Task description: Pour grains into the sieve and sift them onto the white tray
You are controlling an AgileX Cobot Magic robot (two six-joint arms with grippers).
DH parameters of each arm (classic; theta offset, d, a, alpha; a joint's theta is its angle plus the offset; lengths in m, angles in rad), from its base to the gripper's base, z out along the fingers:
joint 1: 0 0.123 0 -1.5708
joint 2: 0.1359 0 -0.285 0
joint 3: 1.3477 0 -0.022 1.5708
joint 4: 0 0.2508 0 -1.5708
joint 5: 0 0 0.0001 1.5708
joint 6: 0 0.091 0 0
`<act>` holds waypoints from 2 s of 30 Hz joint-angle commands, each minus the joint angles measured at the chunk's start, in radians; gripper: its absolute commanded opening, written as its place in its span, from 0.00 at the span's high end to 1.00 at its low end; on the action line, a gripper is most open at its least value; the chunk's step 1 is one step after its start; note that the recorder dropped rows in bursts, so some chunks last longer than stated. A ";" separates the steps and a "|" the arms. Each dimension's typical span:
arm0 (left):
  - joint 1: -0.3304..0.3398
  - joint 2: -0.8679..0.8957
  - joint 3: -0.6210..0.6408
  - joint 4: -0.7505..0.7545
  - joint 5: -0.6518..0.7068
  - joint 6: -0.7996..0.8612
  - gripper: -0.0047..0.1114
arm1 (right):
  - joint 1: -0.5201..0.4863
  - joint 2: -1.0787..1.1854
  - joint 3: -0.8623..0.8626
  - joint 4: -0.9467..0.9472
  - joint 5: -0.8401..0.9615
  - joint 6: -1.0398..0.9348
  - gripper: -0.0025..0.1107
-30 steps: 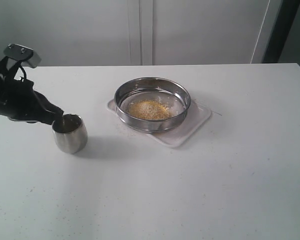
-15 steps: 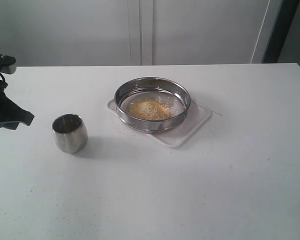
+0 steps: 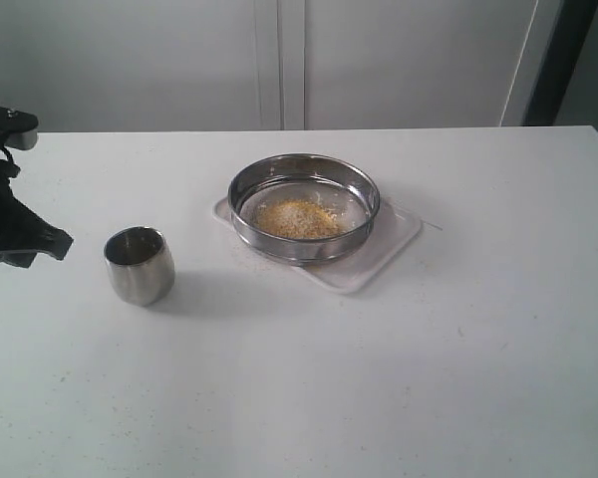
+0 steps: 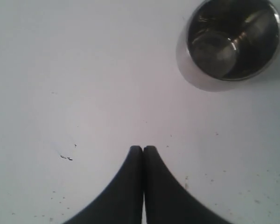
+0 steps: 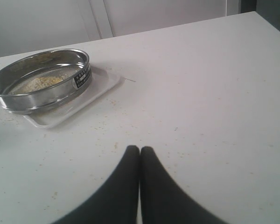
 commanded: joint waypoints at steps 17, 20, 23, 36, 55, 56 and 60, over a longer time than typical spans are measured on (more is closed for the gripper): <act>-0.015 -0.340 0.213 -0.059 0.068 -0.124 0.96 | 0.002 -0.004 0.007 -0.007 -0.015 0.001 0.98; -0.015 -0.388 0.238 -0.086 0.068 -0.124 0.96 | 0.002 -0.004 0.007 -0.007 -0.015 0.001 0.98; -0.015 -0.440 0.273 -0.096 0.068 -0.124 0.96 | 0.002 -0.004 0.007 -0.007 -0.015 0.001 0.98; -0.015 -0.739 0.468 -0.131 0.085 -0.120 0.96 | 0.002 -0.004 0.007 -0.007 -0.015 0.001 0.98; -0.015 -0.877 0.528 -0.123 0.142 -0.120 0.96 | 0.002 -0.004 0.007 -0.007 -0.015 0.001 0.98; -0.015 -0.877 0.528 -0.123 0.142 -0.120 0.96 | 0.002 -0.004 0.007 -0.007 -0.015 0.001 0.98; -0.015 -0.877 0.528 -0.123 0.142 -0.120 0.96 | 0.002 -0.004 0.007 -0.007 -0.015 0.001 0.98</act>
